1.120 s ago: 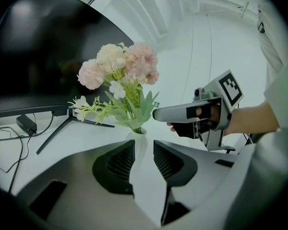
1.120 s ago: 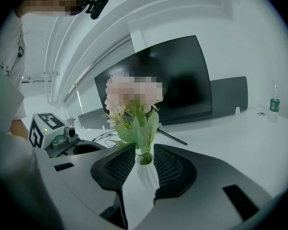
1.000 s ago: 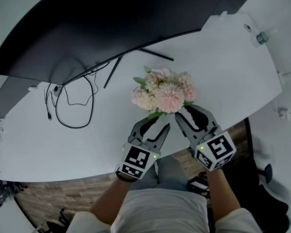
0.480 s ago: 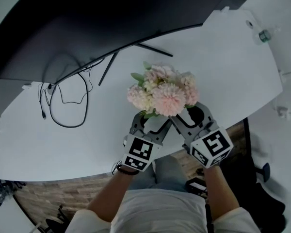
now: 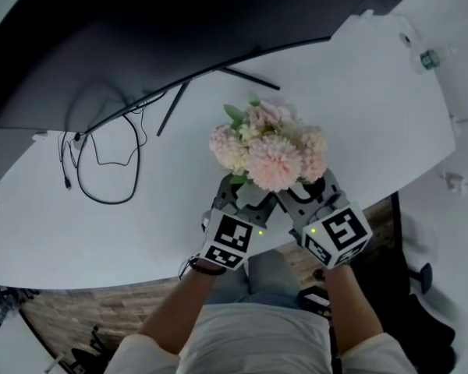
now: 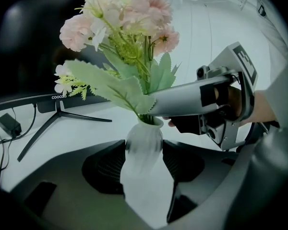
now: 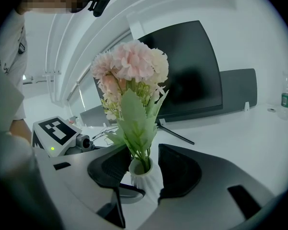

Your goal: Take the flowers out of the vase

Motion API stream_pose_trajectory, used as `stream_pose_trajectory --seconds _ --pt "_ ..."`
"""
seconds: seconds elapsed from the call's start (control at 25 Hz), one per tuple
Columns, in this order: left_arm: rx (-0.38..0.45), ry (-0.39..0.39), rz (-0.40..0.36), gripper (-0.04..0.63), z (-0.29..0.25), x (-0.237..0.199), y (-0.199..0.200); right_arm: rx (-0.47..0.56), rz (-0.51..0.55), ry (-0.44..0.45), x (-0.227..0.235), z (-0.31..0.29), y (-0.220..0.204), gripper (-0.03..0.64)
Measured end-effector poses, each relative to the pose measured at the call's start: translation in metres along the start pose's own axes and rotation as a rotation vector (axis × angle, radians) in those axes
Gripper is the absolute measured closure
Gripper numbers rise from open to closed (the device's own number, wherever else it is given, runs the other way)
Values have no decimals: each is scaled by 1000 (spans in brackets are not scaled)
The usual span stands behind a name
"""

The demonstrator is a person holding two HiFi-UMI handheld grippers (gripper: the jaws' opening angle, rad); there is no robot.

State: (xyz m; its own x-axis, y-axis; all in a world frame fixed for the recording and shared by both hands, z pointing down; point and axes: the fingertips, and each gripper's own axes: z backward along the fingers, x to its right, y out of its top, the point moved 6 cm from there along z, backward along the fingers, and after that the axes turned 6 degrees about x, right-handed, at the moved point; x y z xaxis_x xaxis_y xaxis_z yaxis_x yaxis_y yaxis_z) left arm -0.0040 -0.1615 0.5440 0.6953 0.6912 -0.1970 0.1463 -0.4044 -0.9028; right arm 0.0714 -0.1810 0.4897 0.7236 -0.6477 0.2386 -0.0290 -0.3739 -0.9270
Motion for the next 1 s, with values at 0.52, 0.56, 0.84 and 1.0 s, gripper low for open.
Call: stream_pose_trajectory --seconds 0.52,0.56,0.84,1.0 --pt "7 -3 -7 354 0 0 -1 22 -14 -20 3 2 5 546" --pt "7 -3 -8 354 0 0 -1 25 -14 -21 4 3 5 548" --pt "5 -2 -8 354 0 1 0 56 -27 -27 5 11 15 548" --pt "13 1 -15 354 -4 12 7 83 -35 -36 12 28 26 549"
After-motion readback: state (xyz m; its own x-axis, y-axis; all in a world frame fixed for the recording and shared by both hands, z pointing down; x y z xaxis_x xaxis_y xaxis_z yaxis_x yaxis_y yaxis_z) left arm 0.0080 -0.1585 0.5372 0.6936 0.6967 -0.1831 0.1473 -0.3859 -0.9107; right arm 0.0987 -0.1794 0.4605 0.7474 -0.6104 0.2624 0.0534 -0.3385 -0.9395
